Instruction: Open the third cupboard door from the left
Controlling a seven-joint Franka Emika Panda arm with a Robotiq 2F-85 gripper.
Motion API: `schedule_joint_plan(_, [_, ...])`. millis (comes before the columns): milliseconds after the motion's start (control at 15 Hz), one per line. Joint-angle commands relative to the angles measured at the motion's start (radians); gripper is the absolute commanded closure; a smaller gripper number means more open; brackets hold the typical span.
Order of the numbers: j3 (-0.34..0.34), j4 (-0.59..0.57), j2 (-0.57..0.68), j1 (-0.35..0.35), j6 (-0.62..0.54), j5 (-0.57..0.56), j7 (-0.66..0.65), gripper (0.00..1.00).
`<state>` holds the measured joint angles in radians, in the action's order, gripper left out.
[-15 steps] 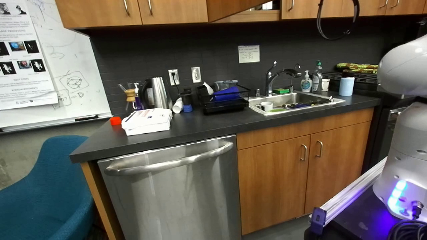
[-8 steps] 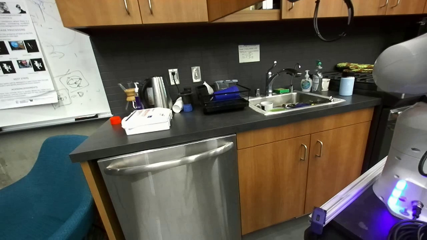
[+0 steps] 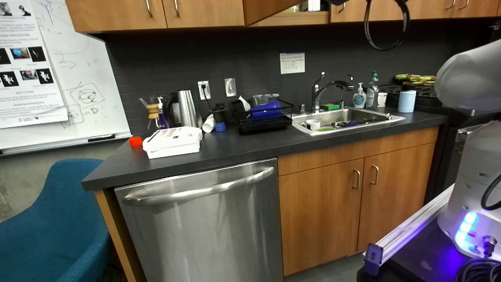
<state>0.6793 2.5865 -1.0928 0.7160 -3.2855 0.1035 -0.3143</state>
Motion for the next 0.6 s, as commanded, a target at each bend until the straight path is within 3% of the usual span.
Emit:
schedule_joint_plan(0, [0.061,-0.023,-0.036,-0.03,-0.022,-0.018,0.033,0.97])
schedule_joint_plan(533, [0.134,-0.037,-0.155,0.008,0.089,-0.01,-0.066,0.97])
